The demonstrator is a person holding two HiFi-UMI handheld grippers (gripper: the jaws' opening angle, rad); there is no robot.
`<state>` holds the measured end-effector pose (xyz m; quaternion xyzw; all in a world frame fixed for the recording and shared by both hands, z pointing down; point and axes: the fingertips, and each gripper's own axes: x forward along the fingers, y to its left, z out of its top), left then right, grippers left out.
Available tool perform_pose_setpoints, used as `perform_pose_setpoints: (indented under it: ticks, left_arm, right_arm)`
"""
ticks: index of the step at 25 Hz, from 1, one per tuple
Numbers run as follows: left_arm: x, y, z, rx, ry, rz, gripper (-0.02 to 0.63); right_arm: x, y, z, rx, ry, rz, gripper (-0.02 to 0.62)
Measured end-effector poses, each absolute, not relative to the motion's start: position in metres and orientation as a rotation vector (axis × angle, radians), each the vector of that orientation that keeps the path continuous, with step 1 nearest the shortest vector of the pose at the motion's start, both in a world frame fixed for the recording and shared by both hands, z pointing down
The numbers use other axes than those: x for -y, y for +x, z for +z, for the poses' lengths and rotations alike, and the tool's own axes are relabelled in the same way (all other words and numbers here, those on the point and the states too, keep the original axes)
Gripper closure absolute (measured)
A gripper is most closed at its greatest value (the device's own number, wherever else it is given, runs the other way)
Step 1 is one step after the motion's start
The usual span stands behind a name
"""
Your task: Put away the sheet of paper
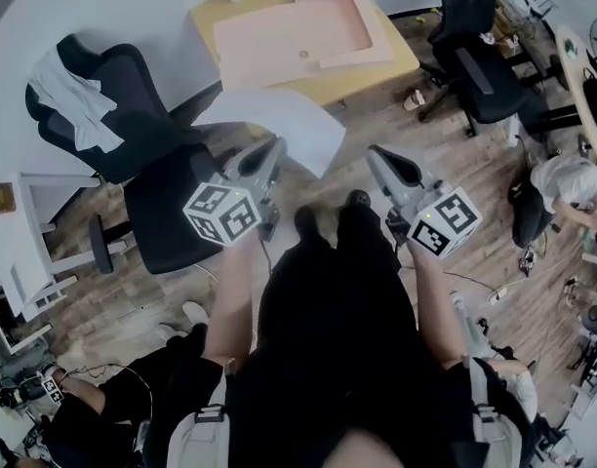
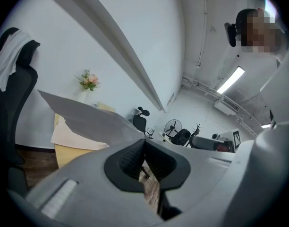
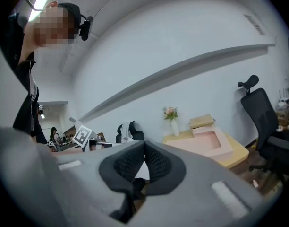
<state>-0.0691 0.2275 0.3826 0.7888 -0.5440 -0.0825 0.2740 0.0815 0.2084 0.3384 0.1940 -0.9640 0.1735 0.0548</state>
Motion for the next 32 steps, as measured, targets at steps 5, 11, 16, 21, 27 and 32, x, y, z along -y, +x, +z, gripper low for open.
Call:
perform_pose_setpoints:
  ticks: [5,11,16,21,27,32]
  left_arm:
    - [-0.223,-0.064,0.388,1.470,2.094,-0.217,0.597]
    - [-0.182,-0.060,0.388,1.508,2.060,-0.197,0.597]
    - [-0.137,-0.057,0.385,1.544,2.035,-0.195,0.597]
    - [-0.087,-0.045,0.372,1.567,2.032,-0.185,0.597]
    - [-0.041,-0.026,0.365,1.600,2.011,-0.172,0.597]
    - [-0.012,-0.009,0.374,1.601,1.979,-0.175,0.597]
  right_arm:
    - [-0.200,0.086,0.345,2.926,0.561,0.555,0.594]
    - [-0.155,0.088,0.343,2.970,0.456,0.630,0.592]
    - [-0.111,0.089,0.343,2.986,0.382,0.650,0.592]
    - [-0.057,0.103,0.337,3.005,0.348,0.679,0.592]
    - [-0.005,0.118,0.327,3.038,0.290,0.705,0.592]
    - [0.030,0.130,0.334,3.026,0.261,0.737,0.592]
